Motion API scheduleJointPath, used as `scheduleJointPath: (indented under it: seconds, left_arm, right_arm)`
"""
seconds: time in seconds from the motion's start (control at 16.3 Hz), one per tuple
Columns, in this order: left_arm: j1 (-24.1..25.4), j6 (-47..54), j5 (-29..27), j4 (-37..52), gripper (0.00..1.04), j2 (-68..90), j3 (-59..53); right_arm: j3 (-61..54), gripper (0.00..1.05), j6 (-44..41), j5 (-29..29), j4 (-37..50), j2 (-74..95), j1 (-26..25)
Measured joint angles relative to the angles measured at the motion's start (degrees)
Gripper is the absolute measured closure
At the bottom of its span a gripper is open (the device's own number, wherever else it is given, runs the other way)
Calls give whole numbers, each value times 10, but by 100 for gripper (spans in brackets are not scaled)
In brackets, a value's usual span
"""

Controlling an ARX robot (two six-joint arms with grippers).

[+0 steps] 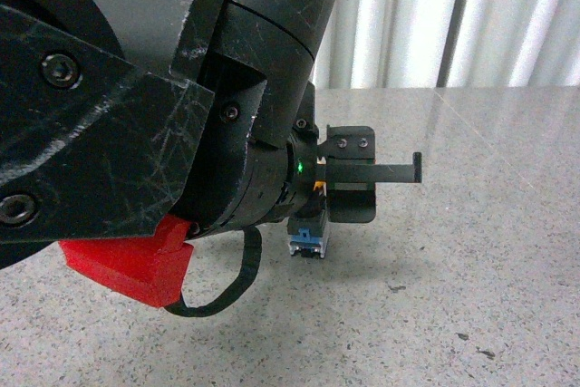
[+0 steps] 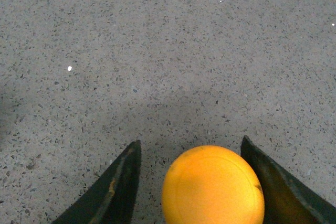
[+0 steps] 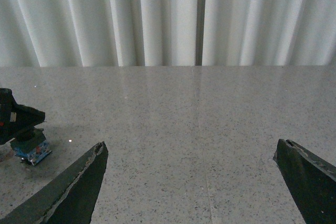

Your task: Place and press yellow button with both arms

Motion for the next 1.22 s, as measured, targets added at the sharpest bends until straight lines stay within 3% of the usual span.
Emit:
scheduleJointPath:
  seconds: [0.24,0.31,0.43,0.67,0.92,0.98,1.1,1.22]
  left_arm:
    - [7,21,-32,29,10,-20,-12]
    - [11,34,-41,39,5,-25,-14]
    - [29,68,-68,70,7,-44,-23]
    - [115,141,-83,103,7,-112,-64]
    - [198,240,-80,172,7,-294,-161]
    - [215,258,-66,163,8,-365,-189]
    - [275,214,19,54,31,-538,-279]
    - [307,191,47,71,54,-632,-361]
  right_arm:
    - [0,6,0,0,0,0,0]
    - [0,6,0,0,0,0,0]
    - [0,6,0,0,0,0,0]
    - [0,6,0,0,0,0,0]
    - [0,6,0,0,0,0,0]
    - [0,6,0,0,0,0,0]
    - [0,6,0,0,0,0,0]
    - [0,6,0,0,0,0,0]
